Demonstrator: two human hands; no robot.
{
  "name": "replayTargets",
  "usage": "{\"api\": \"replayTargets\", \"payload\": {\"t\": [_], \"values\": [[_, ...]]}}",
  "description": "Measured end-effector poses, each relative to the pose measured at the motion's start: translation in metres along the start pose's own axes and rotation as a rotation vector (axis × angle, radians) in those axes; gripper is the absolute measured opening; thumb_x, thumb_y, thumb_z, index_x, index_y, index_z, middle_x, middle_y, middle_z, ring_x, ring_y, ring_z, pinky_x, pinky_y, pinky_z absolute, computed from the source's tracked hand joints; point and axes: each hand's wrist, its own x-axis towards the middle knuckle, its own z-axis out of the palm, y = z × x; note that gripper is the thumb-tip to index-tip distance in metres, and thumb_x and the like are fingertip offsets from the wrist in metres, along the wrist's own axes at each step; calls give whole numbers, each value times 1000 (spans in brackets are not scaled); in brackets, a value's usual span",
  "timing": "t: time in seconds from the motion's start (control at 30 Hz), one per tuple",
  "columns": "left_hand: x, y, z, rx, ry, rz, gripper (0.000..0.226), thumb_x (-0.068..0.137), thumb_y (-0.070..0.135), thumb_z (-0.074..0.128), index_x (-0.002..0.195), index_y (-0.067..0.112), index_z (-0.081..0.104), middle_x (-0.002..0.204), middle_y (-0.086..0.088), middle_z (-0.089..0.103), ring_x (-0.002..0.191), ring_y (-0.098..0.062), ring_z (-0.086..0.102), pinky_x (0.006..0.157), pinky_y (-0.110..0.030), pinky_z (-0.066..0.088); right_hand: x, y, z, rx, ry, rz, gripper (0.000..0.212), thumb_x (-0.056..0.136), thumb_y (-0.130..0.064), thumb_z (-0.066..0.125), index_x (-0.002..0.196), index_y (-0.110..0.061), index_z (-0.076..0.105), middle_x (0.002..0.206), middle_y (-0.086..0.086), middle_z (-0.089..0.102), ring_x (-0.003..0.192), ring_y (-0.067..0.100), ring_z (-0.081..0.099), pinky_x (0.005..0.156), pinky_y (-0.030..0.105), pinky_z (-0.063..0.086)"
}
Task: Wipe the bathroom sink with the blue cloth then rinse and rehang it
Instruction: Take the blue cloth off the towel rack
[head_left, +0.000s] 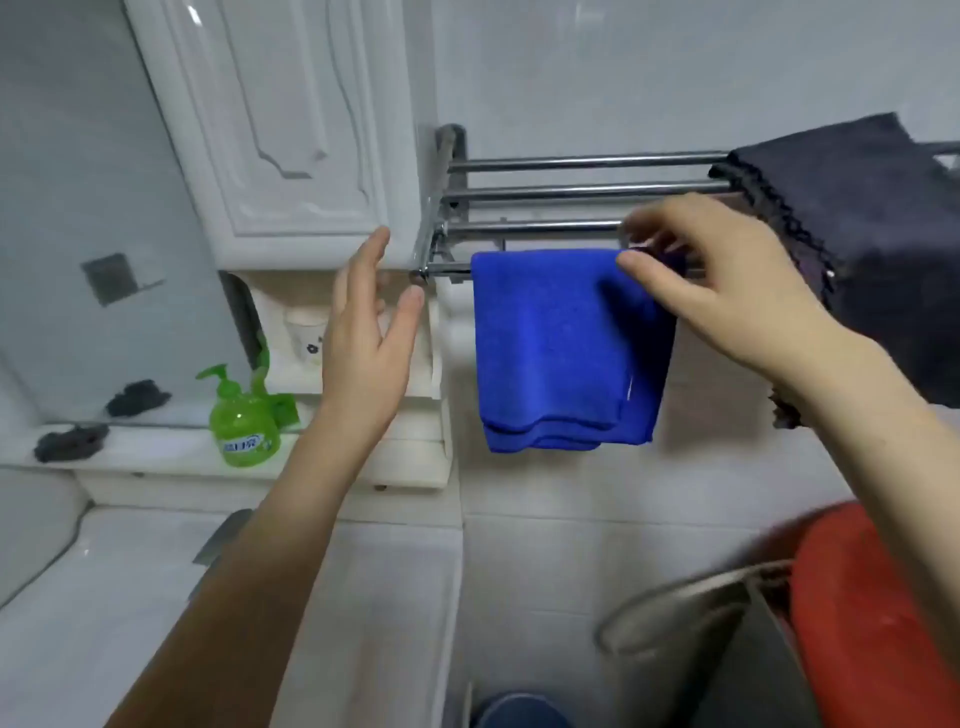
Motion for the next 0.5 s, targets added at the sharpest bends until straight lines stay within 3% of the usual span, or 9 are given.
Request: {"api": "replayTargets", "payload": {"t": [0.07, 0.13, 0.17, 0.23, 0.4, 0.5], "values": [[13, -1, 3, 29, -53, 87, 46, 99, 26, 49, 145, 23, 43, 145, 0, 45, 129, -15, 48, 107, -29, 41, 2, 1, 1, 9, -78, 71, 31, 91, -46, 56, 110, -22, 64, 102, -7, 63, 95, 13, 56, 83, 33, 46], [19, -5, 9, 14, -100, 121, 40, 99, 27, 49, 139, 22, 51, 141, 3, 49, 124, -23, 54, 100, -46, 48, 3, 1, 1, -14, -136, 116, 31, 91, -44, 60, 114, -24, 66, 108, -11, 66, 98, 10, 58, 86, 32, 46], [21, -7, 12, 3, -96, 136, 38, 99, 26, 50, 136, 21, 54, 139, 2, 51, 123, -22, 55, 99, -45, 49, 4, 0, 1, -24, -158, 132, 32, 91, -43, 61, 116, -25, 66, 111, -12, 68, 101, 9, 59, 88, 32, 47], [23, -8, 14, 19, -51, 174, 34, 99, 22, 53, 132, 16, 58, 136, -1, 54, 125, -16, 53, 105, -29, 43, 6, -1, 0, -12, -154, 155, 29, 91, -38, 63, 115, -24, 69, 110, -12, 70, 101, 7, 61, 88, 32, 48], [24, -10, 15, 7, -10, 182, 33, 96, 16, 59, 129, 13, 62, 133, -2, 58, 122, -5, 50, 104, -8, 33, 9, -3, 6, 114, -31, 210, 15, 90, -22, 68, 100, -16, 76, 91, -9, 75, 88, 4, 62, 77, 21, 45], [24, -7, 15, 27, 6, 186, 33, 95, 12, 62, 128, 10, 63, 131, -5, 60, 118, 2, 48, 102, -3, 30, 12, -8, 6, 82, 48, 180, 13, 89, -19, 68, 97, -13, 77, 89, -5, 75, 84, 7, 63, 77, 23, 46]]}}
